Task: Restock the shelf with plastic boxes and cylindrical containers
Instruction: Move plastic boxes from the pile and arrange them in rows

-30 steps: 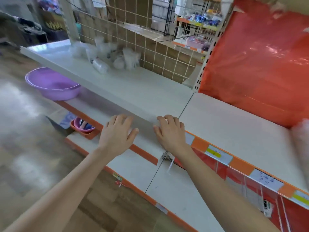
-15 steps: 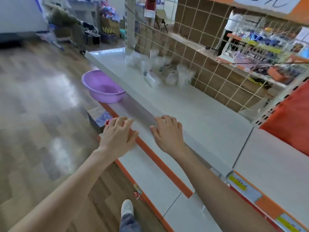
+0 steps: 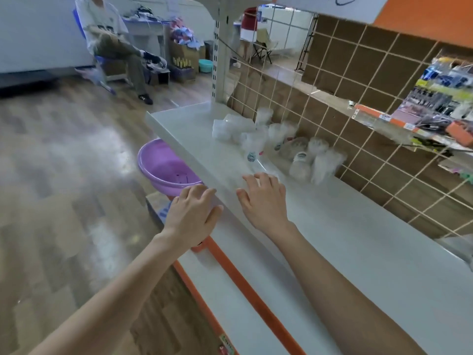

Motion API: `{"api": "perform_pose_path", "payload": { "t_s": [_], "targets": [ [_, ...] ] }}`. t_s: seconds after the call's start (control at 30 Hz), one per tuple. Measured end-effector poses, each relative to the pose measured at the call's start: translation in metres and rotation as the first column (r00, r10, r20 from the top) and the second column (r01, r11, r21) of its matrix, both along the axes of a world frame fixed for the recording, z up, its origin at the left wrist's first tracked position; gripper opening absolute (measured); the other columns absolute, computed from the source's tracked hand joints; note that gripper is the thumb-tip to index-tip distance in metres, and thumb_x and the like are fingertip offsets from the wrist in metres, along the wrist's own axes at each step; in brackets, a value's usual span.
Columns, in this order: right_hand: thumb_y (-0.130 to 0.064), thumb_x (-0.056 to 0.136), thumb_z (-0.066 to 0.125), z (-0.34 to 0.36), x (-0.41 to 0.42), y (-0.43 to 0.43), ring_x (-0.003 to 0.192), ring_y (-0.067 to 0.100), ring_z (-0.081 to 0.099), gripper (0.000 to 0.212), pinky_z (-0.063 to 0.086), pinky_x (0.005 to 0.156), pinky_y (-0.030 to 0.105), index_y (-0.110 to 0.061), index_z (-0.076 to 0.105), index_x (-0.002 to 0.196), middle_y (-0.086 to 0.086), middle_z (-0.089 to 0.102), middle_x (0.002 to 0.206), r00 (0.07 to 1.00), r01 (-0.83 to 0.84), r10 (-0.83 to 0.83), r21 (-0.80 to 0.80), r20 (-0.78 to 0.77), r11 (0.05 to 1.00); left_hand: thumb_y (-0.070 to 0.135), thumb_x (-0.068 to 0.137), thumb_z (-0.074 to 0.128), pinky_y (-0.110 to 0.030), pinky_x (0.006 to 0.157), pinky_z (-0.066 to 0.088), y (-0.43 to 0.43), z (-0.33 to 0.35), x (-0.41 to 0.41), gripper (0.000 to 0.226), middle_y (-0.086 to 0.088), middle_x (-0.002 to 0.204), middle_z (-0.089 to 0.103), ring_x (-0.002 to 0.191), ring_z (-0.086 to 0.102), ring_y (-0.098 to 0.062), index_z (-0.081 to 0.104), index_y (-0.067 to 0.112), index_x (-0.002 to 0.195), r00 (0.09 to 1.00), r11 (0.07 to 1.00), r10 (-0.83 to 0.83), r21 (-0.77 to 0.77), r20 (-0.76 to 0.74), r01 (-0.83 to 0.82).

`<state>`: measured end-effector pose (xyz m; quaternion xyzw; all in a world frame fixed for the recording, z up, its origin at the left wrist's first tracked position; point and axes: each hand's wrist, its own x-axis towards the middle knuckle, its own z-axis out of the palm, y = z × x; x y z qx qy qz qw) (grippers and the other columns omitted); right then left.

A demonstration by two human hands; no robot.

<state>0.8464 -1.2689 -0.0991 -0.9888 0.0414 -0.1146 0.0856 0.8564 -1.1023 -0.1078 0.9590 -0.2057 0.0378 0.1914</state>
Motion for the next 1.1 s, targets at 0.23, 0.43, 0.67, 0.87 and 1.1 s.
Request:
{"api": "perform_pose_path", "payload": {
  "t_s": [0.23, 0.43, 0.67, 0.87, 1.1],
  "targets": [
    [-0.036, 0.095, 0.038, -0.003, 0.054, -0.005, 0.131, 0.024, 0.029, 0.043, 0.024, 0.105, 0.041, -0.019, 0.046, 0.133, 0.007, 0.04, 0.14, 0.998, 0.062, -0.062, -0.014, 0.019, 0.998, 0.04, 0.093, 0.044, -0.04, 0.102, 0.031, -0.007, -0.006, 0.073, 0.05, -0.01, 0.142, 0.037, 0.132, 0.028, -0.028, 0.041, 0.017, 0.137, 0.997, 0.997, -0.068, -0.046, -0.024, 0.067],
    [-0.034, 0.092, 0.043, -0.001, 0.113, -0.01, 0.123, 0.03, 0.033, 0.046, 0.027, 0.098, 0.043, -0.021, 0.037, 0.136, 0.009, 0.034, 0.14, 0.966, 0.257, -0.256, -0.026, 0.035, 0.966, 0.042, 0.094, 0.039, -0.038, 0.105, 0.027, -0.015, -0.009, 0.15, 0.051, -0.008, 0.146, 0.031, 0.134, 0.024, -0.024, 0.036, 0.019, 0.139, 0.971, 0.971, -0.239, -0.031, -0.017, 0.238],
    [-0.028, 0.091, 0.045, -0.01, 0.149, -0.011, 0.126, 0.033, 0.033, 0.059, 0.033, 0.098, 0.045, -0.032, 0.017, 0.144, 0.007, 0.011, 0.15, 0.876, 0.477, -0.479, -0.05, -0.062, 0.878, 0.043, 0.094, 0.038, -0.039, 0.102, 0.03, -0.028, -0.002, 0.224, 0.049, -0.005, 0.146, 0.029, 0.133, 0.026, -0.027, 0.036, 0.021, 0.138, 0.891, 0.891, -0.453, -0.001, 0.038, 0.453],
    [-0.022, 0.089, 0.043, -0.017, 0.147, -0.009, 0.116, 0.028, 0.047, 0.06, 0.038, 0.09, 0.036, -0.035, 0.02, 0.144, 0.005, 0.012, 0.152, 0.811, 0.581, -0.583, -0.046, -0.046, 0.812, 0.04, 0.093, 0.041, -0.035, 0.097, 0.034, -0.043, -0.006, 0.245, 0.047, -0.004, 0.142, 0.034, 0.129, 0.031, -0.025, 0.04, 0.021, 0.136, 0.812, 0.813, -0.58, -0.011, 0.07, 0.582],
    [-0.023, 0.087, 0.047, -0.018, 0.123, -0.03, 0.12, 0.031, 0.037, 0.058, 0.033, 0.092, 0.037, -0.028, 0.028, 0.142, 0.01, 0.021, 0.147, 0.706, 0.706, -0.708, -0.112, 0.023, 0.7, 0.037, 0.092, 0.045, -0.039, 0.098, 0.034, -0.055, -0.012, 0.259, 0.045, -0.007, 0.139, 0.037, 0.126, 0.034, -0.029, 0.044, 0.016, 0.133, 0.736, 0.737, -0.673, -0.015, 0.074, 0.676]
  ]
}}
